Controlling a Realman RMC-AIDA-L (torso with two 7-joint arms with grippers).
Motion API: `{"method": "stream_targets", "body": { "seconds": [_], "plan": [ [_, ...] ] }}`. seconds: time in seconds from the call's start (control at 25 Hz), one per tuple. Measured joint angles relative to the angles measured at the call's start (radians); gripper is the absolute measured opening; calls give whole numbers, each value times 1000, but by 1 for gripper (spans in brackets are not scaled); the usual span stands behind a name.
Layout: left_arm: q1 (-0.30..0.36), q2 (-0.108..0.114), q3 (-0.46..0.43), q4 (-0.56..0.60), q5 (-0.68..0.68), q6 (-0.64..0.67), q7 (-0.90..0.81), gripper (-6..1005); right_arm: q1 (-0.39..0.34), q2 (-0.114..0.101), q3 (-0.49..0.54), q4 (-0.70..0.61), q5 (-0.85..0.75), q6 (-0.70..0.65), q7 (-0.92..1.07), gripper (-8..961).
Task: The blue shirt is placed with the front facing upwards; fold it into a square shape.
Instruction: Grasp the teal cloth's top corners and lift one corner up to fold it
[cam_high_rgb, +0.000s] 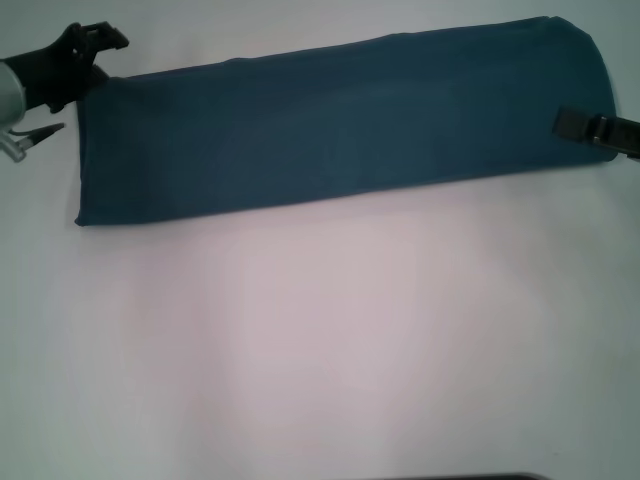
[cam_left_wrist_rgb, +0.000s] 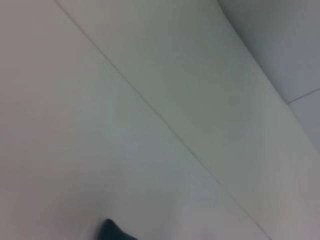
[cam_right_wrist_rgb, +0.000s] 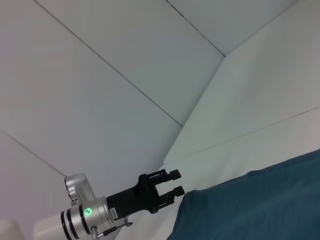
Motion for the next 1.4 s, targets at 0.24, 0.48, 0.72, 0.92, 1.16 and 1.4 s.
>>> {"method": "stream_targets", "body": {
  "seconds": [0.24, 0.48, 0.72, 0.92, 1.16, 1.4],
  "plan": [
    [-49, 5, 32, 87, 9, -98, 17, 579, 0, 0, 0, 0, 1, 1, 1, 944],
    [-49, 3, 65, 98, 10, -187, 19, 579, -3, 0, 0, 0, 1, 2, 1, 944],
    [-47, 11, 69, 119, 14, -196, 19, 579, -3, 0, 0, 0, 1, 2, 1, 944],
    [-51, 8, 73, 132, 25, -200, 24, 579, 2, -1, 0, 0, -1, 3, 1, 944],
    [-41, 8, 70, 106, 30, -186, 24, 579, 1, -1, 0, 0, -1, 3, 4, 944],
    [52, -14, 44, -92, 26, -4, -24, 579, 3, -3, 9, -1, 0, 0, 11, 945]
  ]
}}
